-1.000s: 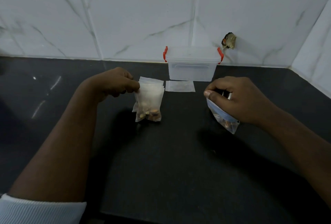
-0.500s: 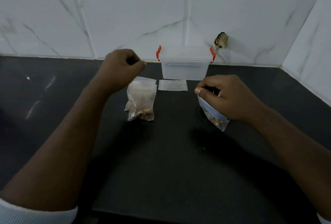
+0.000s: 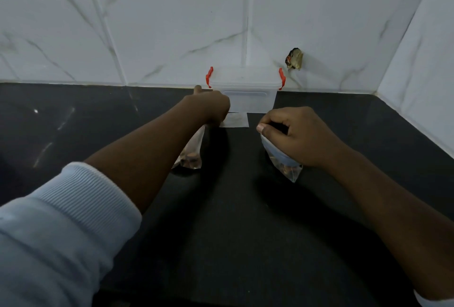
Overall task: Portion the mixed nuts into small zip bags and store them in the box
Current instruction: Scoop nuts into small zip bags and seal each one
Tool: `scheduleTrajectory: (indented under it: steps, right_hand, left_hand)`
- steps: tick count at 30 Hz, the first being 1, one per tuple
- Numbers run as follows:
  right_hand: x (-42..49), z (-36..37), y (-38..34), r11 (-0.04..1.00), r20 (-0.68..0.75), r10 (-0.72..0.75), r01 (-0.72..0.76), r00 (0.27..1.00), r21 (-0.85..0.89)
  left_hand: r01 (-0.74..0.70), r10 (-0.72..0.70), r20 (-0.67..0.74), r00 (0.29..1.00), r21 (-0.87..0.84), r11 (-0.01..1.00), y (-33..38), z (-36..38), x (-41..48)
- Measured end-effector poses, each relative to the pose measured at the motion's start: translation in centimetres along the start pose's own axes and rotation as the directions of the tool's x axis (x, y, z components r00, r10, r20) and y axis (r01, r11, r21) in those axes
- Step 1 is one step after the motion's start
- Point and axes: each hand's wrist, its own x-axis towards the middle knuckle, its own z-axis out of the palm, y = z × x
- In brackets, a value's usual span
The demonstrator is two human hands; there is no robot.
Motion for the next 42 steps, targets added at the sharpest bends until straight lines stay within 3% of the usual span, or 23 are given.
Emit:
scheduleTrajectory:
  steps: [4,6,9,12,15,17,19,20,23,28,42]
  right_hand:
    - [0.0,0.2,-0.3,1.000,0.041,0.002,-0.002,0.999,0.001]
    - [0.0,0.3,-0.4,1.000,0.037,0.002,-0.002,0.999,-0.007]
    - [0.1,0.2,-0.2,1.000,0.035,0.009,-0.009,0.999,-0.013]
    - [0.2,0.3,-0.2,1.000,0.015,0.014,-0.014,1.000,0.015]
    - [0.2,0.9,-0.4,0.995,-0.054,0.069,-0.065,0.996,0.079]
    - [0.3,1.3,-0.6,0.981,-0.078,0.114,-0.100,0.990,0.166]
    - [0.4,1.6,-0.5,0.960,-0.087,0.149,-0.124,0.985,0.250]
    - [0.4,1.6,-0.4,0.950,-0.091,0.168,-0.136,0.982,0.281]
    - [0.4,1.5,-0.2,0.913,-0.090,0.225,-0.178,0.970,0.367]
    - [0.6,1.1,0.1,0.893,-0.101,0.281,-0.222,0.954,0.391]
    - [0.3,1.0,0.6,0.915,-0.086,0.265,-0.223,0.960,0.335]
  left_hand:
    - [-0.042,0.041,-0.050,0.998,-0.025,0.999,0.2,-0.3,-0.2]
    - [-0.033,0.022,-0.145,0.989,-0.073,0.997,0.2,-0.2,-0.5]
    - [-0.053,-0.076,-0.372,0.925,-0.324,0.945,0.3,-0.8,-1.5]
    - [-0.184,-0.186,-0.505,0.843,-0.595,0.782,1.9,-1.5,-4.0]
    - [-0.287,-0.334,-0.485,0.808,-0.820,0.495,4.4,-0.2,-6.2]
    - [-0.338,-0.422,-0.370,0.827,-0.929,0.152,5.5,1.1,-6.8]
    - [-0.355,-0.438,-0.228,0.870,-0.905,-0.234,6.0,1.6,-6.9]
    - [-0.356,-0.430,-0.185,0.884,-0.862,-0.361,6.1,1.6,-7.0]
    - [-0.360,-0.372,-0.159,0.914,-0.741,-0.567,6.2,1.4,-7.1]
    - [-0.311,-0.317,-0.117,0.941,-0.671,-0.673,6.3,1.3,-7.0]
    - [-0.194,-0.248,-0.009,0.969,-0.648,-0.736,6.5,0.8,-7.8]
